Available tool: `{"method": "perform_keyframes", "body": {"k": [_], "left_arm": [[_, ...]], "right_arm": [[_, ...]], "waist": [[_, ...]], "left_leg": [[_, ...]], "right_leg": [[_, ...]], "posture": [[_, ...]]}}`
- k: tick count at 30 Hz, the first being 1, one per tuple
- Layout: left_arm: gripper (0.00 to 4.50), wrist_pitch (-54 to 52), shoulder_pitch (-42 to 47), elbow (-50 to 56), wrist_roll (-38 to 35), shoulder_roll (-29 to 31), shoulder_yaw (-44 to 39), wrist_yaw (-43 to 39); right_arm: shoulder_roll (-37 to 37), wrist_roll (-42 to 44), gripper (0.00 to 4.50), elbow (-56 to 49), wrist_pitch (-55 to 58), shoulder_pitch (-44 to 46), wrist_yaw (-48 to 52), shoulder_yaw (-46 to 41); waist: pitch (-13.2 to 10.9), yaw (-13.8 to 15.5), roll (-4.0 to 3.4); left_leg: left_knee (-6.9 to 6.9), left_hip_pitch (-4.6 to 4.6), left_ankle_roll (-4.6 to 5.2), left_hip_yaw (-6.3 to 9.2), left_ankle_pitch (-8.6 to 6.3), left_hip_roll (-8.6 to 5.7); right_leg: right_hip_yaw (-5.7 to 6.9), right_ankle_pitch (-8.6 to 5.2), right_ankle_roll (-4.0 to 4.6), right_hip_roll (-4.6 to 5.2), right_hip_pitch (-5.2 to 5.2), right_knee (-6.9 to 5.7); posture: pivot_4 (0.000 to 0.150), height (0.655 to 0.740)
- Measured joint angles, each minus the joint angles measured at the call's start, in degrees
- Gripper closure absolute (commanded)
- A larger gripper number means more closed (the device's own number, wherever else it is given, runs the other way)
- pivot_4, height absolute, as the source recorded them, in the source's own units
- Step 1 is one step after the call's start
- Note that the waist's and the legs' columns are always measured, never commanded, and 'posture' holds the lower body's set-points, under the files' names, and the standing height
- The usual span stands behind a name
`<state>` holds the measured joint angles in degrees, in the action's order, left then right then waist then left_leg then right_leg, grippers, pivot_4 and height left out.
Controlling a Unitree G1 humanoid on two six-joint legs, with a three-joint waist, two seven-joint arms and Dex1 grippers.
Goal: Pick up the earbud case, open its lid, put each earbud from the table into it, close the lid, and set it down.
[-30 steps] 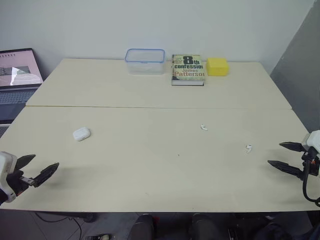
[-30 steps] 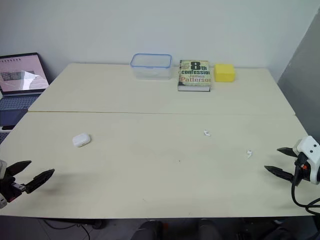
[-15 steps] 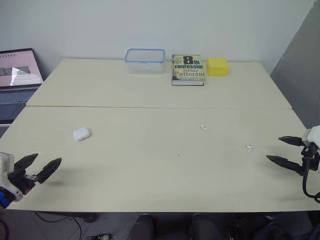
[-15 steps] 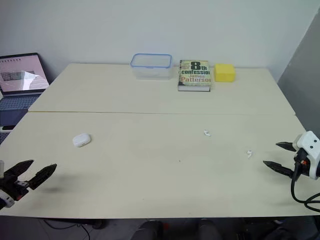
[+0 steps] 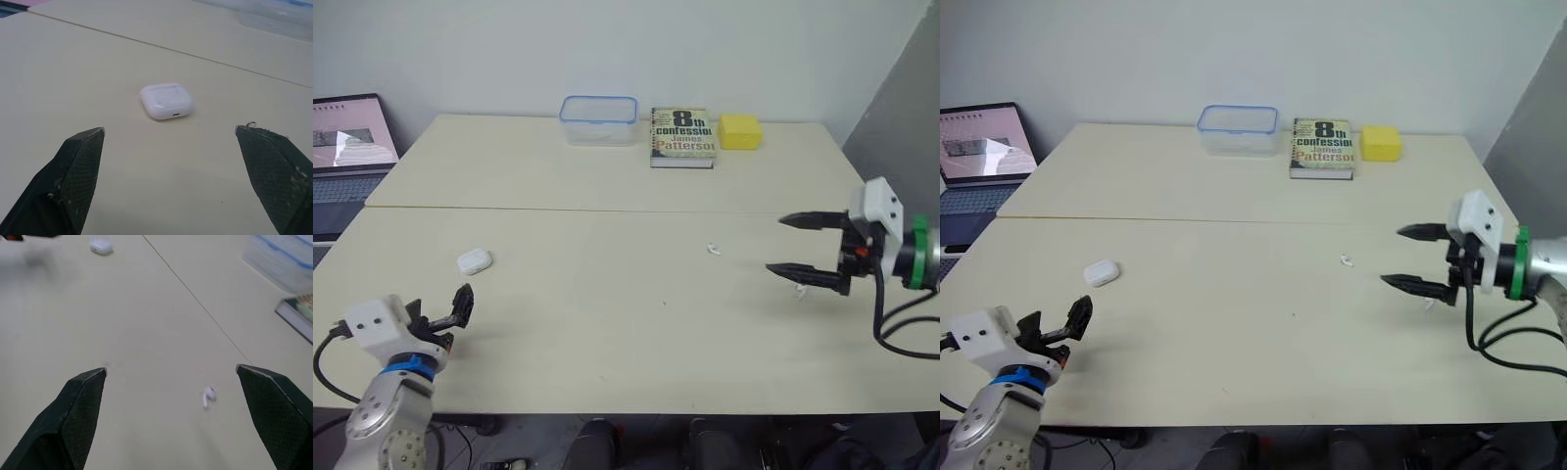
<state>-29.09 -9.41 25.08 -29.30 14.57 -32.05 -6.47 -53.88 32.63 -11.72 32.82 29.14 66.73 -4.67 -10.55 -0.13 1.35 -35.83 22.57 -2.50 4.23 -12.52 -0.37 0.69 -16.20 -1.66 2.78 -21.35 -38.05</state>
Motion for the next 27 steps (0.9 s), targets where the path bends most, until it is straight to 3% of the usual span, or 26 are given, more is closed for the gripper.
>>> {"method": "perform_keyframes", "body": {"k": [5,14,27], "left_arm": [[0.0,-0.6,4.9,-0.5,2.8,-2.3,3.4,5.6],[0.0,1.0,18.2,-11.3,7.6,-6.0,5.1,16.0],[0.0,-4.1,26.0,-25.2,10.4,-0.6,5.1,18.2]], "right_arm": [[4.1,-2.5,0.04,3.3,0.0,7.8,2.8,8.1],[6.8,-4.4,0.04,3.5,-1.1,8.6,4.6,10.5],[7.3,-4.4,0.04,2.9,-0.9,9.7,4.4,10.5]], "waist": [[0.0,0.6,0.03],[0.0,0.8,0.04],[0.0,0.2,0.04]], "left_leg": [[-0.17,0.26,0.01,0.14,-0.01,-0.05],[-0.18,0.24,0.02,0.05,-0.01,-0.07],[-0.19,0.27,0.02,0.03,-0.01,-0.05]], "right_leg": [[0.13,0.15,0.11,-0.01,-0.09,0.06],[0.15,0.21,0.04,-0.06,-0.11,0.02],[0.15,0.26,-0.04,-0.1,-0.19,0.02]], "posture": [[0.15,0.74],[0.15,0.74],[0.15,0.74]]}}
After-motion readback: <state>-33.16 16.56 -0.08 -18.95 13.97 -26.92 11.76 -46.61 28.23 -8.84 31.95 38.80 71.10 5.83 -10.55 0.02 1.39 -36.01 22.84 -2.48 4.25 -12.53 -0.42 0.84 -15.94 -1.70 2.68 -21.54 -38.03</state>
